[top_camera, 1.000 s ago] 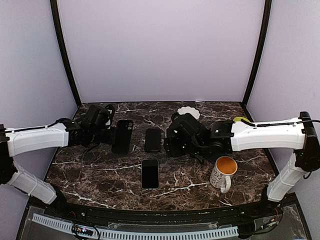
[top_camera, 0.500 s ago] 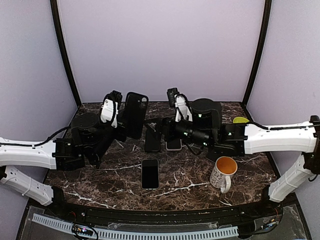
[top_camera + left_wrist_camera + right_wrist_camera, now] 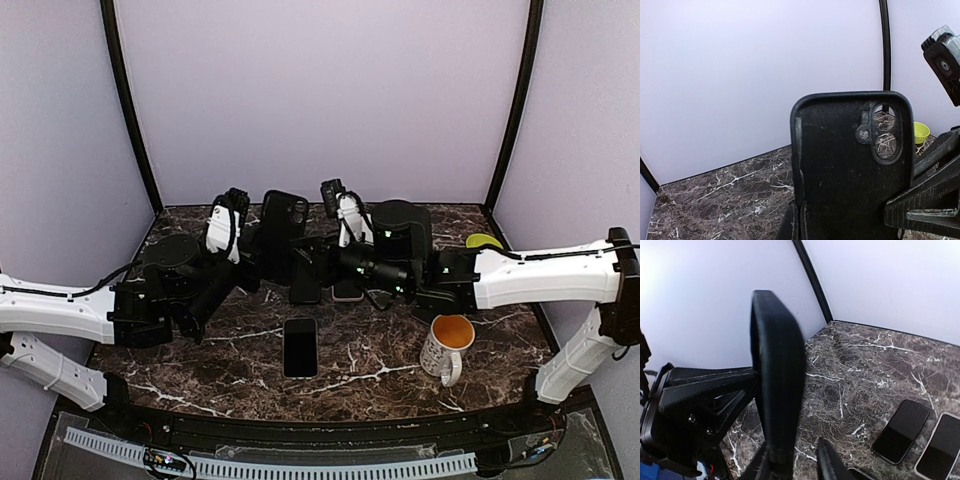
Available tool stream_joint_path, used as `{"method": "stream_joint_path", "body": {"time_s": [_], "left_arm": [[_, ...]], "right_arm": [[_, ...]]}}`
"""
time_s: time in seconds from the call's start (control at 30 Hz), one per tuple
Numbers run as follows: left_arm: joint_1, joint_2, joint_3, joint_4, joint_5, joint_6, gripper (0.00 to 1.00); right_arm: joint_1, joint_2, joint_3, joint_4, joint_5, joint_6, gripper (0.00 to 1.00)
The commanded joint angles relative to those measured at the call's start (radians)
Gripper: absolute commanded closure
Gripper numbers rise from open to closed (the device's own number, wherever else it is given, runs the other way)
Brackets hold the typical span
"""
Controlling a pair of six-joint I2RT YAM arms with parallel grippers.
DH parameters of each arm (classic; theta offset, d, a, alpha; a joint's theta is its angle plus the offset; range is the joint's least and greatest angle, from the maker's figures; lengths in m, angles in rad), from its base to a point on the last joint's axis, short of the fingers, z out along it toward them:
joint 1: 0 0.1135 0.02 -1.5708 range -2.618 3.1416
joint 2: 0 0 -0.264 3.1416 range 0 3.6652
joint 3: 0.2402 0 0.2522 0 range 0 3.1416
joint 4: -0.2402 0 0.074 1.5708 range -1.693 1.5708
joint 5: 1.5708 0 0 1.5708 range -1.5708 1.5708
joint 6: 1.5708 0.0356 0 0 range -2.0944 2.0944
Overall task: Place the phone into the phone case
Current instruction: Pass from the left arm to the right, then place the phone case at the center of the board.
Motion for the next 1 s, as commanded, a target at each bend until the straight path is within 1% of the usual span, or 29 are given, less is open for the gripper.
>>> {"method": "stream_joint_path", "body": {"time_s": [0.0, 0.07, 0.17, 0.27, 0.3, 0.33, 0.37, 0.4, 0.43, 0.47, 0.5, 0.53, 0.57, 0.6, 0.63, 0.67, 0.7, 0.77, 0.87, 0.97], "left_arm": [[-0.007, -0.032, -0.018, 0.015, 0.049, -0.022, 1.00], [-0.007, -0.041, -0.026, 0.014, 0.067, -0.021, 1.00], [-0.007, -0.052, -0.033, 0.014, 0.098, -0.011, 1.00], [-0.007, -0.072, -0.036, -0.011, 0.164, -0.014, 1.00], [-0.007, -0.078, -0.036, -0.032, 0.174, -0.017, 0.92], [-0.006, -0.093, -0.035, -0.046, 0.190, -0.022, 0.81], [-0.003, -0.111, -0.033, -0.076, 0.198, -0.023, 0.60], [0.000, -0.121, -0.032, -0.093, 0.221, -0.020, 0.44], [0.011, -0.141, -0.027, -0.128, 0.233, -0.019, 0.38], [0.019, -0.149, -0.024, -0.146, 0.258, -0.022, 0.29], [0.042, -0.162, -0.017, -0.180, 0.270, -0.026, 0.26], [0.060, -0.167, -0.014, -0.212, 0.299, -0.042, 0.19], [0.109, -0.169, -0.005, -0.229, 0.341, -0.056, 0.17], [0.137, -0.166, 0.001, -0.268, 0.362, -0.110, 0.12], [0.198, -0.153, 0.018, -0.288, 0.397, -0.141, 0.10], [0.228, -0.142, 0.036, -0.330, 0.415, -0.198, 0.08], [0.281, -0.115, 0.046, -0.350, 0.442, -0.223, 0.07], [0.337, -0.059, 0.078, -0.403, 0.467, -0.271, 0.06], [0.371, 0.025, 0.144, -0.496, 0.483, -0.291, 0.04], [0.384, 0.099, 0.175, -0.543, 0.492, -0.305, 0.04]], "right_arm": [[-0.017, 0.007, 0.025, 0.069, -0.086, 0.008, 0.86], [-0.026, -0.002, 0.021, 0.061, -0.106, 0.013, 1.00], [-0.043, -0.030, 0.000, 0.052, -0.126, 0.032, 1.00], [-0.062, -0.069, -0.019, 0.015, -0.128, 0.055, 1.00], [-0.068, -0.083, -0.025, -0.010, -0.123, 0.063, 1.00], [-0.075, -0.101, -0.028, -0.039, -0.120, 0.069, 1.00], [-0.082, -0.116, -0.034, -0.075, -0.115, 0.076, 1.00], [-0.087, -0.135, -0.040, -0.112, -0.110, 0.083, 1.00], [-0.093, -0.151, -0.046, -0.155, -0.108, 0.092, 1.00], [-0.099, -0.166, -0.046, -0.206, -0.107, 0.102, 1.00], [-0.106, -0.177, -0.047, -0.255, -0.109, 0.113, 1.00], [-0.111, -0.185, -0.047, -0.324, -0.113, 0.125, 1.00], [-0.116, -0.191, -0.048, -0.380, -0.124, 0.142, 1.00], [-0.120, -0.194, -0.049, -0.432, -0.134, 0.163, 1.00], [-0.123, -0.195, -0.053, -0.479, -0.149, 0.187, 1.00], [-0.126, -0.192, -0.059, -0.530, -0.170, 0.211, 1.00], [-0.128, -0.188, -0.066, -0.553, -0.178, 0.234, 1.00], [-0.129, -0.175, -0.090, -0.598, -0.235, 0.277, 1.00], [-0.129, -0.157, -0.148, -0.620, -0.287, 0.348, 1.00], [-0.129, -0.127, -0.169, -0.625, -0.315, 0.389, 1.00]]}}
